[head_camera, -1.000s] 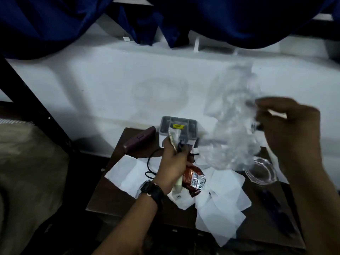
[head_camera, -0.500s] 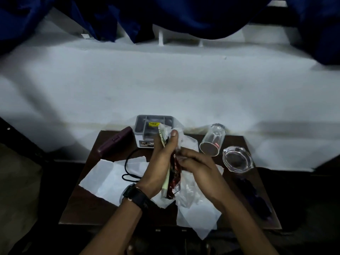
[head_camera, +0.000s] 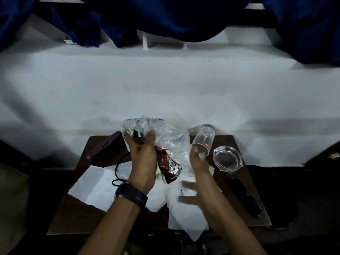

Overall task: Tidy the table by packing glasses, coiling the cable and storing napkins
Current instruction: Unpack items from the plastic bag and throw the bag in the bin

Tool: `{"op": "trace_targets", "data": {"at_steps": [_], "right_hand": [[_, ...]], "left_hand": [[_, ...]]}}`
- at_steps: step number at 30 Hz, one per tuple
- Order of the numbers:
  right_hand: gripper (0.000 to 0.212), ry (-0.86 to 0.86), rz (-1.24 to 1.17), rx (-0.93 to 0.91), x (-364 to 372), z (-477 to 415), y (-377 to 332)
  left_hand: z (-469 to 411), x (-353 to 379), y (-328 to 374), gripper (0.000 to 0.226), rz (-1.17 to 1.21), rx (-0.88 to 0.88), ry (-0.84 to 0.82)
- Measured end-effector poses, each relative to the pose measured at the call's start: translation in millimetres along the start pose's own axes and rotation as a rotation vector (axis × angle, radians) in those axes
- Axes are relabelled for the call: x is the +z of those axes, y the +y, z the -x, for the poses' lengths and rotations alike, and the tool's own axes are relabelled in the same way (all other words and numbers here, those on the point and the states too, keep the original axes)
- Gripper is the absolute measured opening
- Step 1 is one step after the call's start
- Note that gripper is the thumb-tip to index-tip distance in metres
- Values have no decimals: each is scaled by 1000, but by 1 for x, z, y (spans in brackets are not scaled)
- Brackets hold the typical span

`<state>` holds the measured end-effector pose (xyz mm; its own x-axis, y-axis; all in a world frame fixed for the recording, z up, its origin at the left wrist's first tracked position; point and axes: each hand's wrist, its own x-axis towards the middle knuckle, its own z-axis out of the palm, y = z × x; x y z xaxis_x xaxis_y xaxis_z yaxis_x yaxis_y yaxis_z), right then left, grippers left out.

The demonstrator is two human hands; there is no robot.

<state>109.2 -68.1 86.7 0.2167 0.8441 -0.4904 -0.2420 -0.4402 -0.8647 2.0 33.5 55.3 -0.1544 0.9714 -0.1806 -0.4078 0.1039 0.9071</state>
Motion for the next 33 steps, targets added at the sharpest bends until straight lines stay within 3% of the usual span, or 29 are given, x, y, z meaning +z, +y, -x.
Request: {"op": "trace_targets", "data": {"at_steps": [1, 4, 6, 8, 11, 14, 17, 19, 24, 27, 30, 33], "right_hand": [[79, -32, -180, 57, 1, -2, 0], [73, -43, -378, -72, -4, -12, -3], [70, -89, -385, -137, -7, -13, -6], [48, -152, -261, -172, -9, -15, -5], [29, -152, -35, -328, -6, -22, 2], [38, -140, 3, -452, 2, -26, 11], [53, -148, 4, -424, 1, -30, 16], [55, -164, 48, -405, -1, -33, 15], [44, -241, -38, -345, -9, -33, 9], [43, -197, -93, -326, -13, -33, 8], [43, -99, -147, -314, -24, -32, 4], [47, 18, -188, -293, -47, -31, -9]], "left_hand": [[1, 2, -1, 69, -35, 20, -15], [7, 6, -9, 77, -193, 70, -203], [12, 9, -17, 79, -234, 76, -335], [17, 11, -23, 76, -201, 21, -360], [19, 13, -23, 52, 22, -181, -300], [23, 13, -21, 20, 149, -218, -312], [24, 12, -22, 66, 103, -26, -274], [27, 14, -20, 77, 73, 53, -234], [38, 19, -20, 62, 35, 79, -222], [45, 24, -12, 56, 7, -9, -354], [38, 22, -12, 32, -228, -74, -422], [25, 16, -13, 65, -503, 42, -544]]}}
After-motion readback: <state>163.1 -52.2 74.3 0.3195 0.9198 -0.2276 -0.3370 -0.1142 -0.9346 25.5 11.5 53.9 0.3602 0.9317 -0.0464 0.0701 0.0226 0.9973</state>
